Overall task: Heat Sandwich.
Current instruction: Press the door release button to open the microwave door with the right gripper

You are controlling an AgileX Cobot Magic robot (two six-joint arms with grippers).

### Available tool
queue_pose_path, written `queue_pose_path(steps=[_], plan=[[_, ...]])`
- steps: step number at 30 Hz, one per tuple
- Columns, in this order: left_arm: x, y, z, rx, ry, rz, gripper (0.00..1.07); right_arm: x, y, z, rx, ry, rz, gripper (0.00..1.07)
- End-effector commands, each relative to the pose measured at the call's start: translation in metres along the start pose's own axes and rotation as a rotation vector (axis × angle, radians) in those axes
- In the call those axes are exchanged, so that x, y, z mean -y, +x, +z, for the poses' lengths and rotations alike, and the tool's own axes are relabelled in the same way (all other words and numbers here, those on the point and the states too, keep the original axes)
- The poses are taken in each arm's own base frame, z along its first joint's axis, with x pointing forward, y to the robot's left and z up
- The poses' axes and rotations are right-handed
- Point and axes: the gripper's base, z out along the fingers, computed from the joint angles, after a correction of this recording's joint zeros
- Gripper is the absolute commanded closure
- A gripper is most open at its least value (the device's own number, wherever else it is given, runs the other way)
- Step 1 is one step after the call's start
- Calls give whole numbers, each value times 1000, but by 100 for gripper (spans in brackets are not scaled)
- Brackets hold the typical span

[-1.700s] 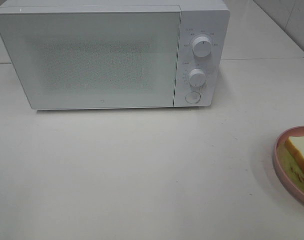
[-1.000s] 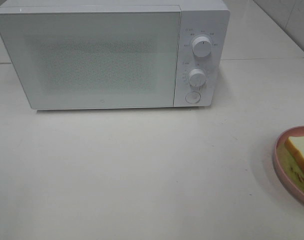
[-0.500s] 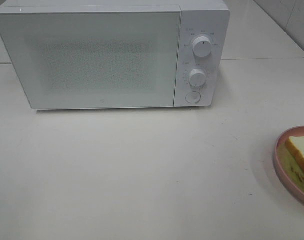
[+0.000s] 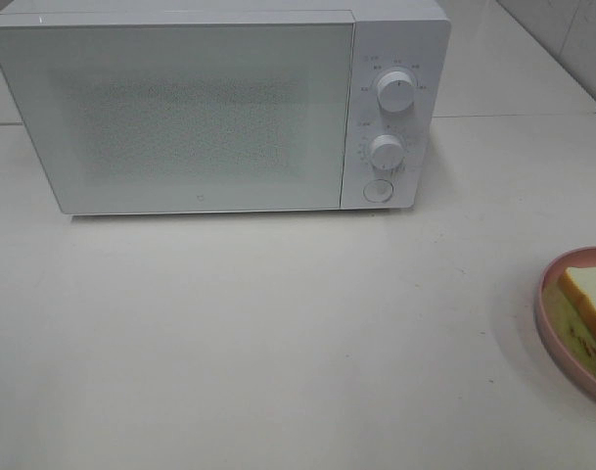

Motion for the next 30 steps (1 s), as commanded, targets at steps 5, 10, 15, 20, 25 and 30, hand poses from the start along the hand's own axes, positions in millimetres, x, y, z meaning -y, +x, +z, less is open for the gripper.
queue_pose_path(steps=[5, 10, 15, 20, 25, 30], plan=[[0, 1, -2, 28, -1, -6, 9, -1, -10, -11, 141, -9, -25, 33], [0, 1, -2, 28, -1, -6, 9, -2, -25, -11, 263, -12, -63, 33], [0, 1, -2, 28, -1, -5, 9, -3, -40, 0, 261, -11, -66, 33], [0, 1, -2, 28, -1, -5, 9, -4, -58, 14, 284, -9, -83, 33], [0, 1, -2, 28, -1, -5, 9, -6, -78, 30, 331, -10, -82, 39], [0, 1, -2, 28, -1, -5, 9, -7, -96, 44, 422, -13, -81, 56]])
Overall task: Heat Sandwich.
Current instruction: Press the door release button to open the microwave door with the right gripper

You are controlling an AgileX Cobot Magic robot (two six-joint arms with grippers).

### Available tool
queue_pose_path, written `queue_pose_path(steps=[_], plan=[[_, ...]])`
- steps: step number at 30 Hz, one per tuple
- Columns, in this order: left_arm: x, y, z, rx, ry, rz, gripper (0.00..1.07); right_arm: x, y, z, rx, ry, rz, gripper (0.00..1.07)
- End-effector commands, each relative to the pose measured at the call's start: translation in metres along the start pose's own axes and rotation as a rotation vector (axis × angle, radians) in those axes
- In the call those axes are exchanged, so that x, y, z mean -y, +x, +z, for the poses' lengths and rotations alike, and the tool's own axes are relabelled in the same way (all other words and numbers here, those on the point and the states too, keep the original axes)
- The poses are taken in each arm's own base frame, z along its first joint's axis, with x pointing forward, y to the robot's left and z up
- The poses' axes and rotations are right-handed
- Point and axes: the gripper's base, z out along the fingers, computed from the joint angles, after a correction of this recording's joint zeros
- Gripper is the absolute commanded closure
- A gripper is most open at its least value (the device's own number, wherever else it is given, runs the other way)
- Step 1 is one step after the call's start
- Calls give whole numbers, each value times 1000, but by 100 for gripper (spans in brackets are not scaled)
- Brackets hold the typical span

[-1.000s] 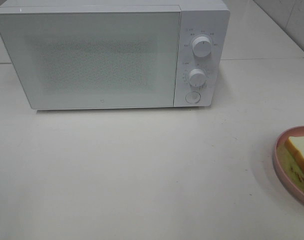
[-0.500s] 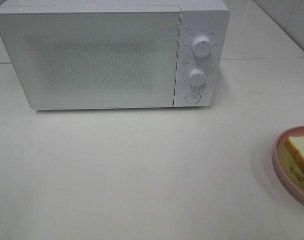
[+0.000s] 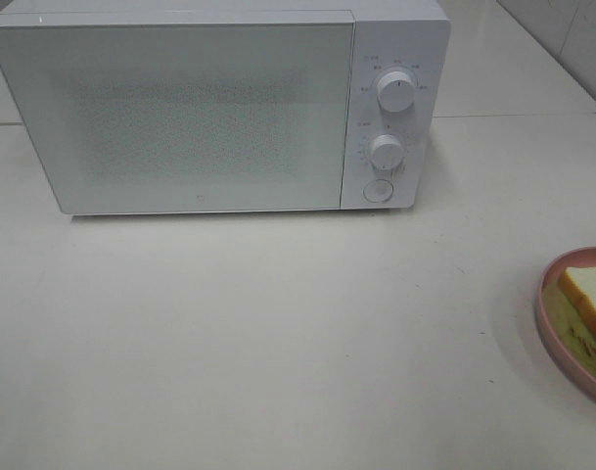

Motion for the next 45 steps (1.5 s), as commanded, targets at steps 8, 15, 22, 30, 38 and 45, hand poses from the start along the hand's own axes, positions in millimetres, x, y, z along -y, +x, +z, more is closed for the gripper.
queue_pose_path(steps=[8, 15, 22, 30, 38, 45], plan=[[0, 1, -2, 28, -1, -5, 9, 0, -15, 26, 105, 1, -10, 89], [0, 1, -2, 28, -1, -5, 9, 0, -17, 57, 103, 0, 57, 107], [0, 1, -2, 28, -1, -5, 9, 1, -8, 92, 35, 2, 215, 107], [0, 1, -2, 28, -1, -5, 9, -3, 5, 122, -46, -7, 368, 107], [0, 1, -2, 28, -1, -5, 9, -58, 25, 153, -107, -238, 346, 107], [0, 1, -2, 28, -1, -5, 9, -84, 51, 179, -126, -275, 453, 107]])
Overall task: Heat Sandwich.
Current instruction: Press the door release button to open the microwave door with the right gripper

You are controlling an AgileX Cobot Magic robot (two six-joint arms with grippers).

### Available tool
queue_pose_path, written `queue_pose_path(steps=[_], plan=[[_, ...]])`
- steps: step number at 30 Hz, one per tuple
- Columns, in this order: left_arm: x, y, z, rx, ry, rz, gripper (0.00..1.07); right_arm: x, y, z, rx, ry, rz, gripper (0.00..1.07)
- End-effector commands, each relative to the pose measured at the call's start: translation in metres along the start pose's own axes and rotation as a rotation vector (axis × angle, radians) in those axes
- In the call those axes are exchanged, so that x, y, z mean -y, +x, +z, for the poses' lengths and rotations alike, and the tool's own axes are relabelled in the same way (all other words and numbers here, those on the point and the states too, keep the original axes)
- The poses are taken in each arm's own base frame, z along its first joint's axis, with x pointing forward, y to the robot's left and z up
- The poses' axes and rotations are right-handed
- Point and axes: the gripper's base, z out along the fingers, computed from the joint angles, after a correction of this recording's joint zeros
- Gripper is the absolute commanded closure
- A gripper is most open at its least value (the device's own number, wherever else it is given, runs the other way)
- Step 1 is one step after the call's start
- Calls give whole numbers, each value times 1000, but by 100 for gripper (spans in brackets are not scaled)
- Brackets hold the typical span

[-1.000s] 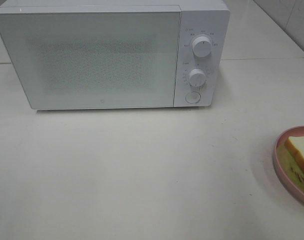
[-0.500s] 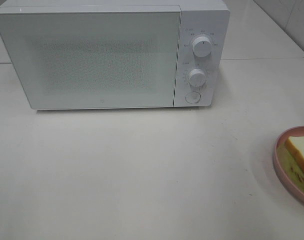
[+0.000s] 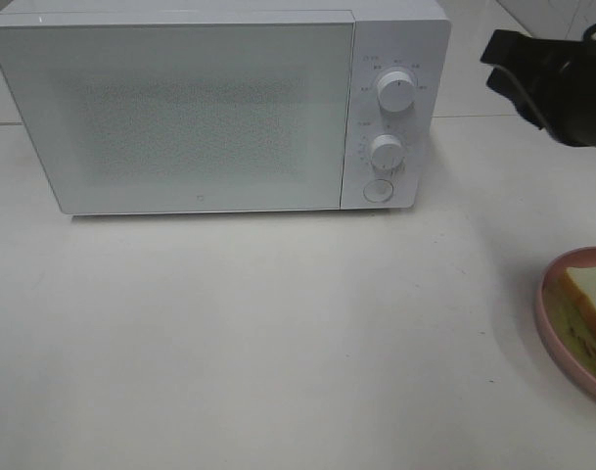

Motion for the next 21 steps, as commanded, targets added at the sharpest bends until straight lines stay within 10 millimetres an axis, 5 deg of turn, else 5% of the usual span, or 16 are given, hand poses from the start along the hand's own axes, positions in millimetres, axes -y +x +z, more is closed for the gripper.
queue_pose_path(steps=[1, 13, 21], plan=[[0, 1, -2, 28, -1, -5, 9, -2, 11, 11, 33, -16, 75, 107], [0, 1, -2, 28, -1, -5, 9, -2, 57, 45, -57, -9, 230, 107], [0, 1, -2, 28, -1, -6, 9, 16, 97, 69, -133, 60, 424, 107]])
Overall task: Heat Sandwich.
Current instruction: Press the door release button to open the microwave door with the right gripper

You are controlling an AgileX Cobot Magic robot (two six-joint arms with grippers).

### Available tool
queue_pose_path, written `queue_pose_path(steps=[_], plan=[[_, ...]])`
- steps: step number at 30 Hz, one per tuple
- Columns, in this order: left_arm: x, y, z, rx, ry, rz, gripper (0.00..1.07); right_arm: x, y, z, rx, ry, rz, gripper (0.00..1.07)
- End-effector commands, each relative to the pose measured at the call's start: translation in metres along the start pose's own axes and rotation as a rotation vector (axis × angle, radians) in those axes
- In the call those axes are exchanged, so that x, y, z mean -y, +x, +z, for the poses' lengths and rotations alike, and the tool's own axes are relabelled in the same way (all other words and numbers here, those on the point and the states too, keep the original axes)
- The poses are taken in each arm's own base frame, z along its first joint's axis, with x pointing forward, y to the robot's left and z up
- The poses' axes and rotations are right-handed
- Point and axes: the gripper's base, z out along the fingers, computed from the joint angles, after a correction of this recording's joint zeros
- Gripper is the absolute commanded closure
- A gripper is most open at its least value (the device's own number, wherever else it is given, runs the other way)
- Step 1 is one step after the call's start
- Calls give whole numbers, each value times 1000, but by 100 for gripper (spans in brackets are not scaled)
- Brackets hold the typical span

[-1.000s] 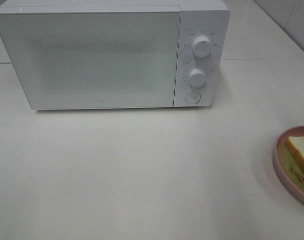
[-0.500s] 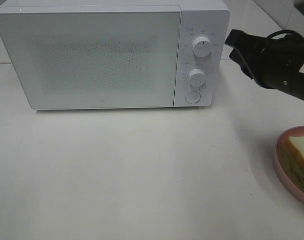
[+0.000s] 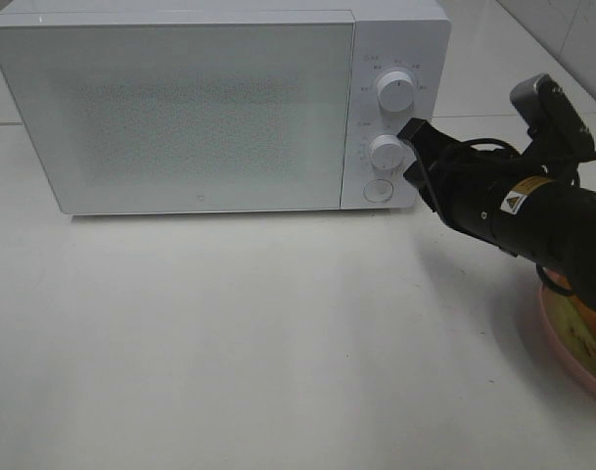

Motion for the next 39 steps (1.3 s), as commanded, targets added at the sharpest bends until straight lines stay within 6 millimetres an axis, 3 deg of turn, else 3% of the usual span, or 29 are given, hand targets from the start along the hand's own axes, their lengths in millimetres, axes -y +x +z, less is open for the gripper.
queue_pose_path(steps=[1, 17, 31, 39], plan=[[0, 1, -2, 27, -1, -6, 9, 3, 7, 6, -17, -11, 39, 107], [0, 1, -2, 27, -1, -6, 9, 27, 29, 27, -48, 10, 171, 107], [0, 1, -2, 27, -1, -6, 9, 20, 31, 66, -53, 6, 240, 107], [0, 1, -2, 27, -1, -6, 9, 19, 22, 76, -32, 50, 270, 107]])
